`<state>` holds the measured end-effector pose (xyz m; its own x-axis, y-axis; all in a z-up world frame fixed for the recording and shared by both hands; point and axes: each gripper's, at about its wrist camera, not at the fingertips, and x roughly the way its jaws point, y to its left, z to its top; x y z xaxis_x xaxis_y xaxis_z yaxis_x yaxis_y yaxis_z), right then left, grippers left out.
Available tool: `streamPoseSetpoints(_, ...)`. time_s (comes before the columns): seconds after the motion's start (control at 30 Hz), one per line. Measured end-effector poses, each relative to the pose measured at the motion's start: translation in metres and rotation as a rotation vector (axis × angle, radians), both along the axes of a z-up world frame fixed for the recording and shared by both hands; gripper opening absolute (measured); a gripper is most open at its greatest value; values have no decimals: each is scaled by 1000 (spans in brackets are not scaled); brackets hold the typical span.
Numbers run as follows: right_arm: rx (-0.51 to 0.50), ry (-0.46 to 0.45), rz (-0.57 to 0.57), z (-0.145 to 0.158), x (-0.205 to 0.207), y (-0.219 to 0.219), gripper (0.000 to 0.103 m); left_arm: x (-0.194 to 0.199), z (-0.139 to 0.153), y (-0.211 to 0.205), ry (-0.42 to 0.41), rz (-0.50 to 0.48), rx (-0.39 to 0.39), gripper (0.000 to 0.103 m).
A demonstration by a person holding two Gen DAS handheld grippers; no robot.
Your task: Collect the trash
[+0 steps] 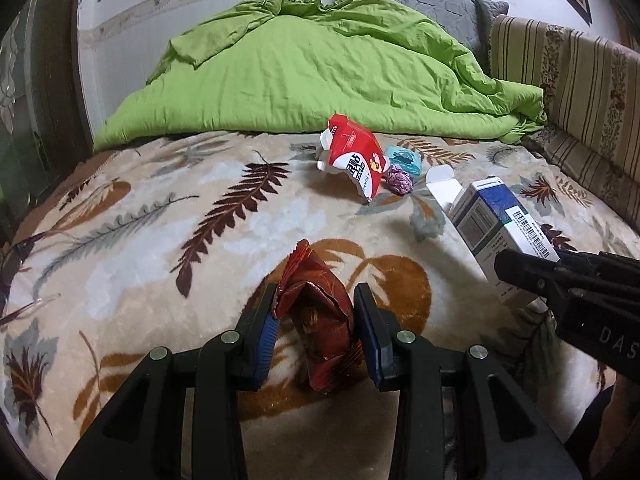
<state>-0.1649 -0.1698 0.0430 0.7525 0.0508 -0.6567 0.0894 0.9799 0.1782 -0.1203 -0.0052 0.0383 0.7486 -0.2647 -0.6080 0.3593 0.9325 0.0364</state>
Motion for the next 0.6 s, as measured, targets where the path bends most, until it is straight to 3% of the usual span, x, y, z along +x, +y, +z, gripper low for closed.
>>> streamPoseSetpoints(0.6,-16,16,6,-3,4,5,38,6,-1,4,10,18,-7,36)
